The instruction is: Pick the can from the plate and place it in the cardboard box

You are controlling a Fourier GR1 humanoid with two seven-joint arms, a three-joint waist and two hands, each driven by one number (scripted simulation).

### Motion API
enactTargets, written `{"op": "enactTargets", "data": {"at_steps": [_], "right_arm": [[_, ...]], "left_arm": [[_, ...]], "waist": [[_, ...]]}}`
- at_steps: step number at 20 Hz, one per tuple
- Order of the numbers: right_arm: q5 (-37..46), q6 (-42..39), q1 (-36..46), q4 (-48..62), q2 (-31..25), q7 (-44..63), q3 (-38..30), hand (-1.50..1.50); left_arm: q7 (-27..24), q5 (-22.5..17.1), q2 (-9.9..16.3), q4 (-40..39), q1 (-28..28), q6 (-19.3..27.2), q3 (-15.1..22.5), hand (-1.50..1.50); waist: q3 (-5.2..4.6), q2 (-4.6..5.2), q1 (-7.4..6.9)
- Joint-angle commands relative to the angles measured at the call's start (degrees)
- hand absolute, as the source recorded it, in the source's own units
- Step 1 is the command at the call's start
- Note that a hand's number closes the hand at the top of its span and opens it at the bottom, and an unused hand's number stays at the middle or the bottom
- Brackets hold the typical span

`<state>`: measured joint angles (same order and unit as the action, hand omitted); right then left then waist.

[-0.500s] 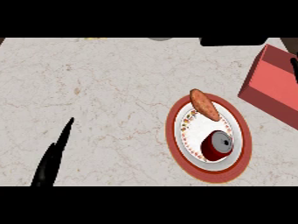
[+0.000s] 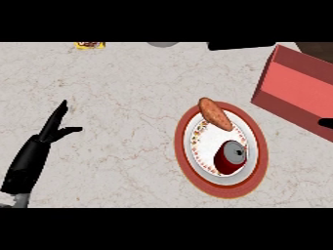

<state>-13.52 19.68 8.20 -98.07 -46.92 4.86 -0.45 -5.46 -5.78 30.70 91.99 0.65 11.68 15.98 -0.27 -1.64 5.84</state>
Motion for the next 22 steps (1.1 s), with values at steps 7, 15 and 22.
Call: {"op": "enactTargets", "data": {"at_steps": [7,15,22], "right_arm": [[16.18,0.64,-18.81,-25.11,-12.8,9.22,1.24,-1.5],[21.33,-11.88,-20.33,-37.64,-25.4,31.05,6.14,-1.5],[17.22,-20.61,-11.1,-45.79,-30.06,51.44,14.56,-1.5]], "left_arm": [[0.67,-2.05,-0.56,-0.89,8.5,-5.89,-0.6,0.0],[-1.12,-2.07,0.04,-4.55,11.68,-9.03,-2.02,0.0],[0.14,-1.86,-1.99,-5.74,16.42,-10.59,-1.54,0.0]], "waist": [[0.13,1.09,-2.28],[-0.14,1.69,-4.48],[-0.08,2.33,-7.86]]}}
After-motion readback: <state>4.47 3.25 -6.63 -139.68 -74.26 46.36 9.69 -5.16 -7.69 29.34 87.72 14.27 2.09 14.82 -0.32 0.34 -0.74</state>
